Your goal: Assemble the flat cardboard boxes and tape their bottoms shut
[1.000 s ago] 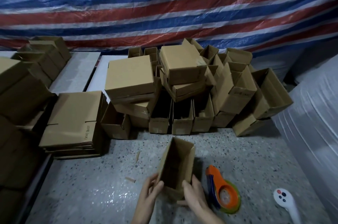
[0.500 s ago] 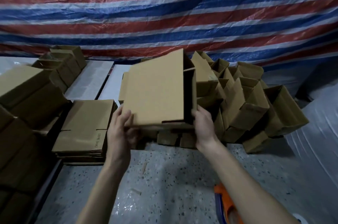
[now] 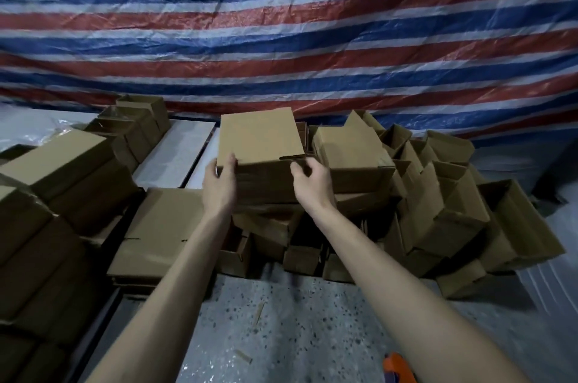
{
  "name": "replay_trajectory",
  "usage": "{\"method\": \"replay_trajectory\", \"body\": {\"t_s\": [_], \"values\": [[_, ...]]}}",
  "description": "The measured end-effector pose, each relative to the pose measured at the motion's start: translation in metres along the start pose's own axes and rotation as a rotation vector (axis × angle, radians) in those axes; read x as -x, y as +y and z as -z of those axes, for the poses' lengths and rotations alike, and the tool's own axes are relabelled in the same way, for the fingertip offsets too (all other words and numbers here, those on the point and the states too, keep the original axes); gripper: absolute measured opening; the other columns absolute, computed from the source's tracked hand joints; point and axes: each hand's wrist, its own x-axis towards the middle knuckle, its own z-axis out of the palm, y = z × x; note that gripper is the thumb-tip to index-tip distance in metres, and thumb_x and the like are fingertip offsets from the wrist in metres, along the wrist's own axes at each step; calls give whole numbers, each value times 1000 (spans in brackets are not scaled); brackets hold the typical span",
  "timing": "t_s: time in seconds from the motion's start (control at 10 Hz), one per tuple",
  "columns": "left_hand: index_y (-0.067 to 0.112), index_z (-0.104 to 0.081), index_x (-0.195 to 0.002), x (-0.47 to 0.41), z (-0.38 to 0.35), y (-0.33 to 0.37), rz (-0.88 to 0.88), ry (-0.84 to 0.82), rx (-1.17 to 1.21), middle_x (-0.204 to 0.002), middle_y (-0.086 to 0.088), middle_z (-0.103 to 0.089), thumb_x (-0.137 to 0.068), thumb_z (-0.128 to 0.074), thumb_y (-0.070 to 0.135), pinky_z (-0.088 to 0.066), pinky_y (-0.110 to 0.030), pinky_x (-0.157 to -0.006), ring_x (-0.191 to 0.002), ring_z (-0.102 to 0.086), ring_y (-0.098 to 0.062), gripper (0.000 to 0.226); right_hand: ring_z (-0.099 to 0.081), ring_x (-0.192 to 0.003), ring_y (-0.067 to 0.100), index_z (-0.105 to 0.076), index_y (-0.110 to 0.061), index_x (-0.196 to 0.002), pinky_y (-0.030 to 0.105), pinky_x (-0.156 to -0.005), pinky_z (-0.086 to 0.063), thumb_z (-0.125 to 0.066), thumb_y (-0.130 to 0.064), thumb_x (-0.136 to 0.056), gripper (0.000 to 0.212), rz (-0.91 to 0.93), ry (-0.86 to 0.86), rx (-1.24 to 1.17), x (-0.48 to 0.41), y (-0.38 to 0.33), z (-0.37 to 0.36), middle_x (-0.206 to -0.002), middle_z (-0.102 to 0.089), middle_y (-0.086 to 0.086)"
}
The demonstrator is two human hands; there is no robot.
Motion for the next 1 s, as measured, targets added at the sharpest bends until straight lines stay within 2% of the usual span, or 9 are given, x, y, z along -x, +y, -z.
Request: {"method": "replay_trajectory", "body": {"t_s": [0.1, 0.2, 0.3, 0.4, 0.5, 0.6, 0.8, 0.9, 1.0], "values": [[18, -38, -151, -5, 0, -15, 40, -37, 14, -153, -5, -45, -97, -42, 62, -37, -49, -114, -136, -46, -25, 69, -53, -118, 17, -63, -20, -126, 26, -94, -40, -55, -32, -101, 29, -28, 26, 71, -3, 8, -5, -126, -58, -1], [17, -36, -150, -9, 2, -24, 86, -60, 154, -148, 0, -47, -95, -49, 60, -40, -48, -113, -132, -49, -20, 71, -59, -108, 15, -66, -24, -118, 26, -90, -47, -57, -30, -100, 21, -12, 27, 51, -2, 13, -5, -121, -64, -1], [24, -47, -134, -8, 3, -32, 74, -69, 212, -124, 10, -55, -97, -54, 52, -43, -46, -112, -122, -55, -16, 47, -61, -103, 11, -64, -18, -128, 18, -80, -47, -59, -26, -100, 30, -9, 48, -10, -1, 17, -2, -109, -65, -7], [33, -52, -110, -5, 2, -32, 23, -63, 238, -106, 20, -55, -100, -56, 45, -47, -43, -108, -104, -59, -4, 17, -59, -92, 7, -69, -14, -120, 13, -75, -43, -60, -21, -99, 23, 59, 89, 52, -1, 18, 1, -100, -62, -9], [32, -57, -110, -6, 0, -23, -40, -59, 237, -110, 16, -60, -99, -56, 45, -53, -36, -100, -104, -62, -4, 16, -55, -77, -6, -71, -12, -118, -4, -62, -37, -61, -17, -98, 22, 94, 132, 35, -6, 17, 3, -90, -60, -16], [32, -58, -119, -12, -5, -13, -83, -119, 237, -114, 14, -64, -100, -54, 45, -56, -18, -76, -92, -66, 7, 23, -52, -73, -11, -72, -12, -117, -7, -60, -35, -62, -17, -98, 22, 92, 170, 28, -11, 14, 5, -85, -58, -21], [19, -31, -156, -18, -10, -21, 57, -179, 187, -156, 0, -42, -102, -49, 48, -35, -44, -118, -140, -44, -19, 64, -62, -115, 15, -62, -14, -135, 19, -90, -46, -61, -20, -99, 37, -14, 68, 4, -8, 20, 4, -125, -67, 1], [19, -20, -159, -3, -5, -27, 20, -55, 105, -162, -2, -29, -100, -50, 51, -33, -42, -118, -143, -38, -20, 73, -62, -112, 10, -55, -18, -141, 19, -91, -50, -64, -17, -97, 45, -41, 46, -100, -6, 24, 9, -127, -66, -1], [17, -42, -147, 21, 2, -33, -69, 76, 104, -146, -3, -50, -99, -56, 43, -43, -41, -109, -130, -49, -16, 56, -58, -111, 4, -56, -17, -139, 3, -77, -44, -65, -14, -96, 45, -21, 93, -147, 1, 31, 16, -126, -63, -5]]}}
